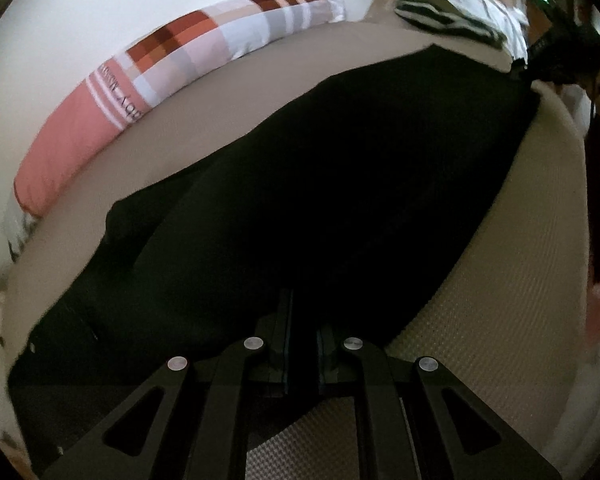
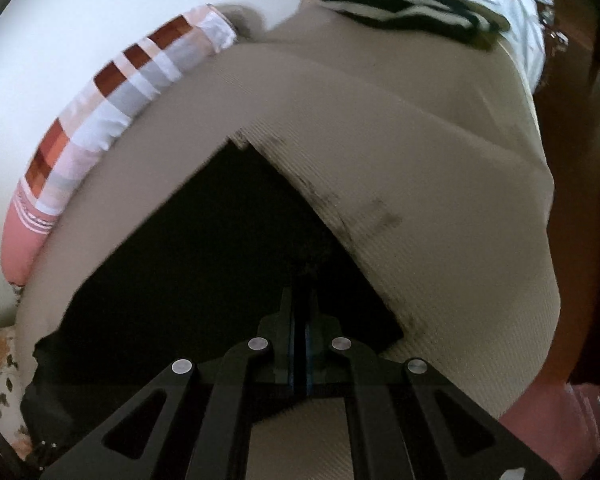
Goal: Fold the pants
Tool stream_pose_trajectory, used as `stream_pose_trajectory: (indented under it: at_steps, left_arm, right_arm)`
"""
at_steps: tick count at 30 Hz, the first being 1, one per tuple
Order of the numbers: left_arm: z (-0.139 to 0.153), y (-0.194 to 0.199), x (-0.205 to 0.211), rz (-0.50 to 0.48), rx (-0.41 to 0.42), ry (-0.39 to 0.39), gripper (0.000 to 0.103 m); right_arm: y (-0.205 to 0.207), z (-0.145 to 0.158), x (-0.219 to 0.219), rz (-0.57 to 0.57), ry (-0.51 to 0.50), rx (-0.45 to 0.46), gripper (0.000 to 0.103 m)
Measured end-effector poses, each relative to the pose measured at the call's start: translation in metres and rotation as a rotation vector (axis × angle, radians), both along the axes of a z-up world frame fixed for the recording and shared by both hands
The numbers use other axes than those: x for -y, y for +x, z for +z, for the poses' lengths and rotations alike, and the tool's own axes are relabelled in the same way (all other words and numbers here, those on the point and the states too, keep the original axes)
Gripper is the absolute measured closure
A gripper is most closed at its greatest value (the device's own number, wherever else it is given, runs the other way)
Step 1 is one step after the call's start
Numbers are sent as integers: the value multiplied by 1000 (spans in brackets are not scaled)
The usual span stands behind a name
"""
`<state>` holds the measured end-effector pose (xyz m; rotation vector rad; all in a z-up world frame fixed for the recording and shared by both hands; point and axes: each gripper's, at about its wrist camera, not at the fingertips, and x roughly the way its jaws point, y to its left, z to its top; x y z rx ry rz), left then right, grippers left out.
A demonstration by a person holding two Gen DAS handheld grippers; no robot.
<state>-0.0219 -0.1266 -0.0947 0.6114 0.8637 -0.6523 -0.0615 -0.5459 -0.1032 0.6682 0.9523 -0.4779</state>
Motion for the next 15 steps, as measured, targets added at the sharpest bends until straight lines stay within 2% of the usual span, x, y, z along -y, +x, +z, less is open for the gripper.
stream_pose_trajectory:
  at_steps: [3,8,15]
  left_arm:
    - [0,-5,1,-21,24,23,93]
    - [3,-7,-2,-39,-4,-6,93]
    - [4,-6,-1,-42,-23,-12,91]
  right_arm:
    - [-9,0,-1,-12,-4,11,101]
    - [-15,6,-3,-17,-41,17,101]
    - [-14,-7,-4,-16,-57,-16,102]
